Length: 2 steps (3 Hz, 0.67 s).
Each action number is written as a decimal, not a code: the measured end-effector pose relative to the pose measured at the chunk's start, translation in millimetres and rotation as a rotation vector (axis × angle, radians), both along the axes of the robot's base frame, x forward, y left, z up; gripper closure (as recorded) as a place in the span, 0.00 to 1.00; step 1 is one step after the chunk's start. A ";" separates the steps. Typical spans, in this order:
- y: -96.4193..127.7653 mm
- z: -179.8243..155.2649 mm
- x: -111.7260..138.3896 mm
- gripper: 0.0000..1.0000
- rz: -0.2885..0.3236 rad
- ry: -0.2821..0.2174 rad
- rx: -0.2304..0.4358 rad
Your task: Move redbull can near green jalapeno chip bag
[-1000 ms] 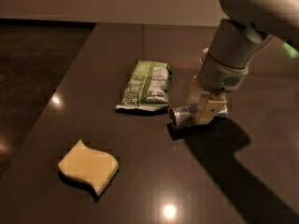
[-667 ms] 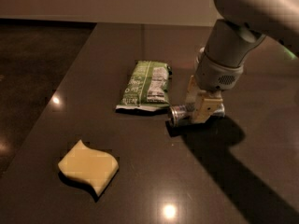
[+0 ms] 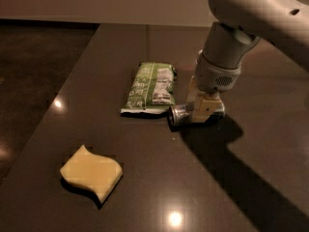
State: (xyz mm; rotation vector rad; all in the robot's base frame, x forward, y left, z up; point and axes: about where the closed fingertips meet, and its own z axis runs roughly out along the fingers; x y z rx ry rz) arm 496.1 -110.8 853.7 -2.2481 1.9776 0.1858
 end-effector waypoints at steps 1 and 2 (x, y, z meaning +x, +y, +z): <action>0.7 0.8 0.4 0.12 0.000 -0.007 0.002; 1.4 1.3 1.0 0.00 0.000 -0.012 0.004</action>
Offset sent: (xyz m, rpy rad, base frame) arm 0.0004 0.0006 0.0007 0.0024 -0.0062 0.0004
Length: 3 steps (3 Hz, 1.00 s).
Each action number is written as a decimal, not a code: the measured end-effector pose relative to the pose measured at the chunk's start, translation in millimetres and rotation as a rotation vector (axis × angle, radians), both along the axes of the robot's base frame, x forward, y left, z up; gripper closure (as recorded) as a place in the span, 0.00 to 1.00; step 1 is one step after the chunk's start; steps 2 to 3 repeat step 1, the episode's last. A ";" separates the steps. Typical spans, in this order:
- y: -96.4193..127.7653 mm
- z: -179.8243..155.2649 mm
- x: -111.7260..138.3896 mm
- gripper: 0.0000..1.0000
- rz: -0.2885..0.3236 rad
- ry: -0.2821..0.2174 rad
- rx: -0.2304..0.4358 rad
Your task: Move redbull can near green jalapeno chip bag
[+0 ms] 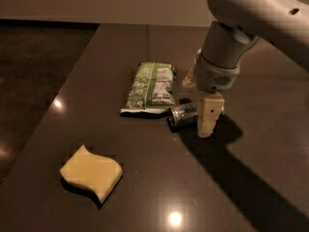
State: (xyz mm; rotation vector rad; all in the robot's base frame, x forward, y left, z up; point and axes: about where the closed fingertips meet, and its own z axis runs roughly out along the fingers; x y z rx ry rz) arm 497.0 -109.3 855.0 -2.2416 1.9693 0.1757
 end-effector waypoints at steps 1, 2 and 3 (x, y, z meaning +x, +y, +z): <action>0.0 0.0 0.0 0.00 0.000 0.000 0.000; 0.0 0.0 0.0 0.00 0.000 0.000 0.000; 0.0 0.0 0.0 0.00 0.000 0.000 0.000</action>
Offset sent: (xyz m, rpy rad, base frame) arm 0.0000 0.0000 0.0000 0.0000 0.0000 0.0000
